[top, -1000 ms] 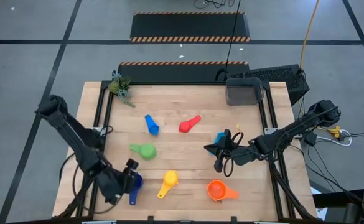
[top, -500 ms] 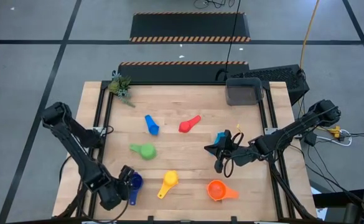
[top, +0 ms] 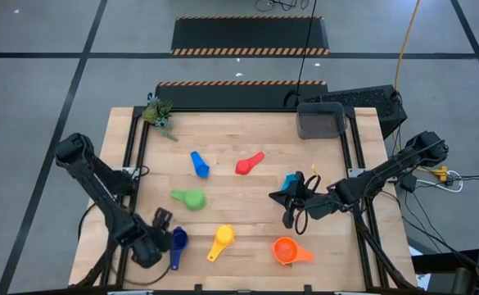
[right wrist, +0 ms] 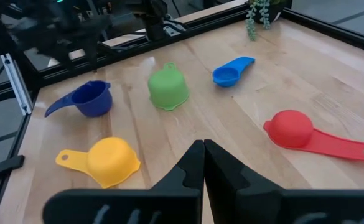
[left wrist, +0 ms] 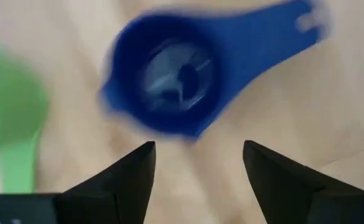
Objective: Nest measuring cups in basket
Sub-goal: Stack the green measuring cup on top of the orange measuring cup
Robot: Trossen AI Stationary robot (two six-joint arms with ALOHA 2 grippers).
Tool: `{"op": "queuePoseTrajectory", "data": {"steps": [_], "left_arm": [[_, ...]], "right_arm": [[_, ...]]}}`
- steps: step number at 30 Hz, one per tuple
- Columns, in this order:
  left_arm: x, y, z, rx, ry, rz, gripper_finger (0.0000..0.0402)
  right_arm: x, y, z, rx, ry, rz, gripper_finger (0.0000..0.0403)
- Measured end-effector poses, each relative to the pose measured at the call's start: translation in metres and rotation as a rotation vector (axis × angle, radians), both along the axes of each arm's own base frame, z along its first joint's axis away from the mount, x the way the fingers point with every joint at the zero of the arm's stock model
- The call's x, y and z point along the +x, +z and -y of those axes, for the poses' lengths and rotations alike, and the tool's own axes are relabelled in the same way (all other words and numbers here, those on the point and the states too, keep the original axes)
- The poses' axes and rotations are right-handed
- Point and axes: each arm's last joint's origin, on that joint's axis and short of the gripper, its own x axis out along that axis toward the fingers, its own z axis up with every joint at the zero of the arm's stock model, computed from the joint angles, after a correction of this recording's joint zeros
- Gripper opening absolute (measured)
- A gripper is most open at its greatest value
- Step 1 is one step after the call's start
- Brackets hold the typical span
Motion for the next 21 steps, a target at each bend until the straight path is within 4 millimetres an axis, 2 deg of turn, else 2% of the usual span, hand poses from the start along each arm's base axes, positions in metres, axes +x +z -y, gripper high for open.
{"op": "queuePoseTrajectory", "data": {"steps": [6,11,16,21], "left_arm": [[0.007,0.004,-0.029,0.183,0.076,0.015,0.0187],[0.014,-0.011,-0.053,0.354,0.065,0.061,0.0163],[0.01,-0.03,-0.068,0.423,0.048,0.014,0.0188],[0.015,-0.032,-0.069,0.457,0.071,0.048,0.024]], "right_arm": [[0.0,0.0,0.0,-0.01,0.003,-0.002,0.0],[0.0,0.0,0.0,-0.009,0.005,-0.002,0.0],[-0.002,0.0,-0.004,-0.01,0.02,-0.003,0.0],[-0.002,0.0,-0.005,-0.017,0.028,-0.005,0.0]]}}
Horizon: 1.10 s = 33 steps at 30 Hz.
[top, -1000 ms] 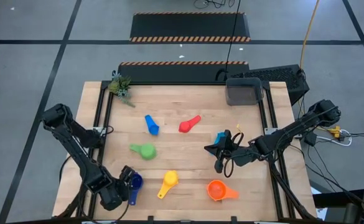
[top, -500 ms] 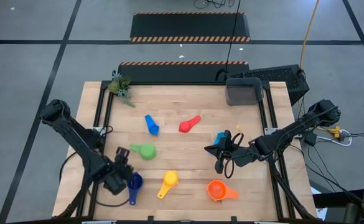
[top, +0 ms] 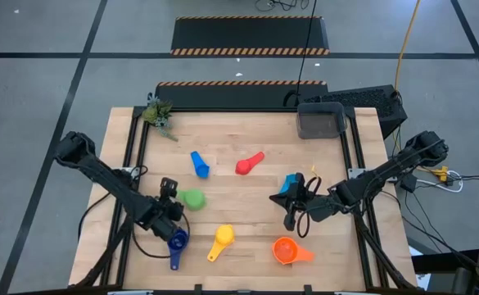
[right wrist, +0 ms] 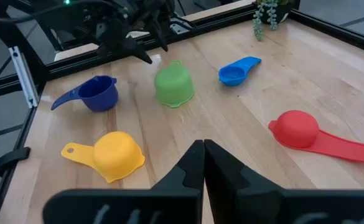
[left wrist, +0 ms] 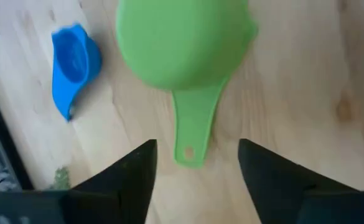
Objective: Nest measuring cups in basket
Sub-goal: Stack the green measuring cup on top of the orange measuring cup
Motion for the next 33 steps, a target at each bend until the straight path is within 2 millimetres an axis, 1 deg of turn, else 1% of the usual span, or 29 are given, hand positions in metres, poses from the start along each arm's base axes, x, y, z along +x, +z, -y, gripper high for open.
{"op": "queuePoseTrajectory", "data": {"steps": [2,5,13,20,28,33], "left_arm": [[0.002,-0.002,-0.001,0.007,0.013,-0.002,0.0254],[0.006,-0.008,-0.003,0.028,0.031,-0.028,0.0263],[0.017,-0.029,-0.013,0.055,0.091,-0.158,0.0246],[0.024,-0.045,-0.021,0.099,0.14,-0.227,0.0244],[0.027,-0.05,-0.027,0.118,0.166,-0.25,0.0243],[0.031,-0.051,-0.032,0.081,0.157,-0.28,0.0243]], "right_arm": [[0.0,0.0,0.0,0.0,0.0,0.0,0.0],[0.0,0.0,0.0,0.0,0.001,0.0,0.0],[-0.001,0.0,-0.002,0.001,0.007,0.002,0.0],[-0.001,0.0,-0.002,0.001,0.007,0.003,0.0],[-0.001,0.0,-0.003,0.001,0.012,0.003,0.0],[-0.001,0.0,-0.003,0.001,0.012,0.003,0.0]]}}
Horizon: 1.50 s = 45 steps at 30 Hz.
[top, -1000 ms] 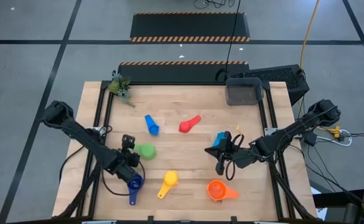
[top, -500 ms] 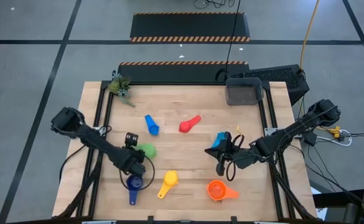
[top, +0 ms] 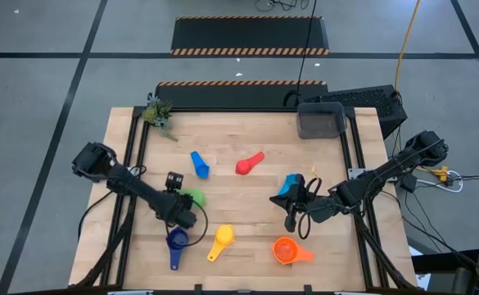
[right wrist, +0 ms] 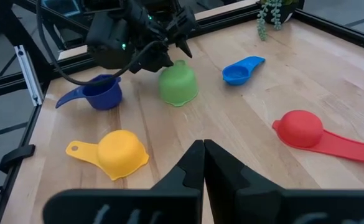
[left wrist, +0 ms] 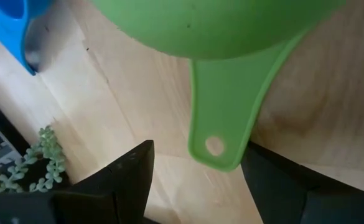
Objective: Nest measuring cups in basket
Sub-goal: Stack the green measuring cup on top of the orange measuring cup
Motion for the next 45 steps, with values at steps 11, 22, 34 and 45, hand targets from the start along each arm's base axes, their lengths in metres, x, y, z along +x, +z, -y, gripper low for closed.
{"op": "queuePoseTrajectory", "data": {"steps": [11,22,34,45], "left_arm": [[0.006,-0.002,-0.011,-0.074,0.022,-0.032,0.023],[0.012,-0.003,-0.024,-0.142,0.011,-0.085,0.0134],[0.015,-0.004,-0.03,-0.165,-0.024,-0.101,0.0135],[0.015,-0.005,-0.028,-0.167,-0.024,-0.09,0.0026]], "right_arm": [[-0.001,0.0,-0.002,0.02,-0.001,0.004,0.0],[-0.002,0.0,-0.005,0.023,0.01,0.004,0.0],[-0.002,0.0,-0.005,0.023,0.01,0.004,0.0],[-0.002,0.0,-0.005,0.022,0.01,0.004,0.0]]}}
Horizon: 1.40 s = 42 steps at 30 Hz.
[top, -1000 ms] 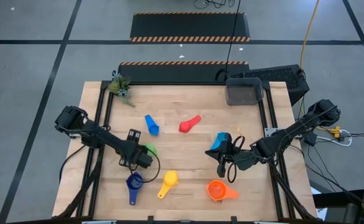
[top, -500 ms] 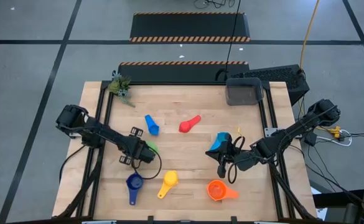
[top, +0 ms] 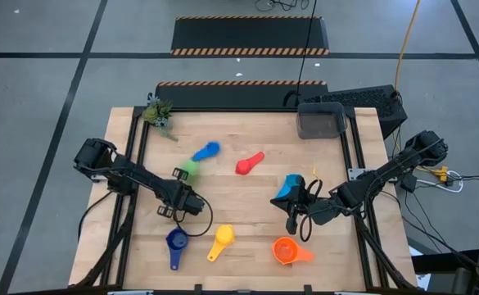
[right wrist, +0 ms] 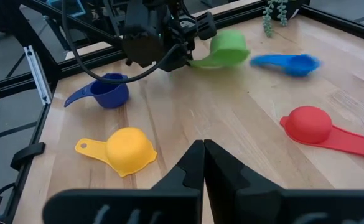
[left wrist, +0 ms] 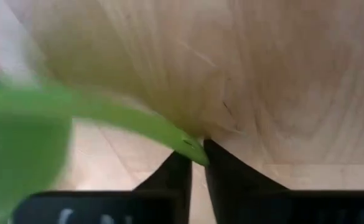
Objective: Nest measuring cups in basket
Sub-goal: Stack the green measuring cup on top of the orange measuring cup
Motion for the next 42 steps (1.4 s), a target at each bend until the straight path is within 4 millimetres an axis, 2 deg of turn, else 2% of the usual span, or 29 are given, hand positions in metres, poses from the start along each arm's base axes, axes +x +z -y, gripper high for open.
{"op": "queuePoseTrajectory", "data": {"steps": [2,7,12,25,29,36,42], "left_arm": [[0.0,0.0,0.0,0.005,0.001,0.006,0.001],[0.001,0.0,0.0,0.012,-0.004,0.011,0.002],[0.001,0.0,0.0,0.017,0.003,0.016,0.0008],[0.002,0.0,-0.001,0.04,0.038,0.046,0.0013],[0.001,0.006,-0.001,0.026,0.063,0.071,0.0006],[0.001,0.027,-0.002,-0.064,0.101,0.198,0.0005],[0.004,0.029,-0.003,-0.087,0.096,0.227,0.0006]], "right_arm": [[0.0,0.0,0.0,0.0,0.0,0.0,0.0],[0.0,0.0,0.0,-0.001,0.0,0.0,0.0],[0.0,0.0,0.0,-0.002,0.0,0.0,0.0],[0.0,0.0,0.0,-0.003,-0.002,0.0,0.0],[0.0,0.0,0.0,-0.003,-0.003,0.0,0.0],[0.0,0.0,0.0,-0.003,-0.003,0.0,0.0],[0.0,0.0,0.0,-0.002,-0.004,0.001,0.0]]}}
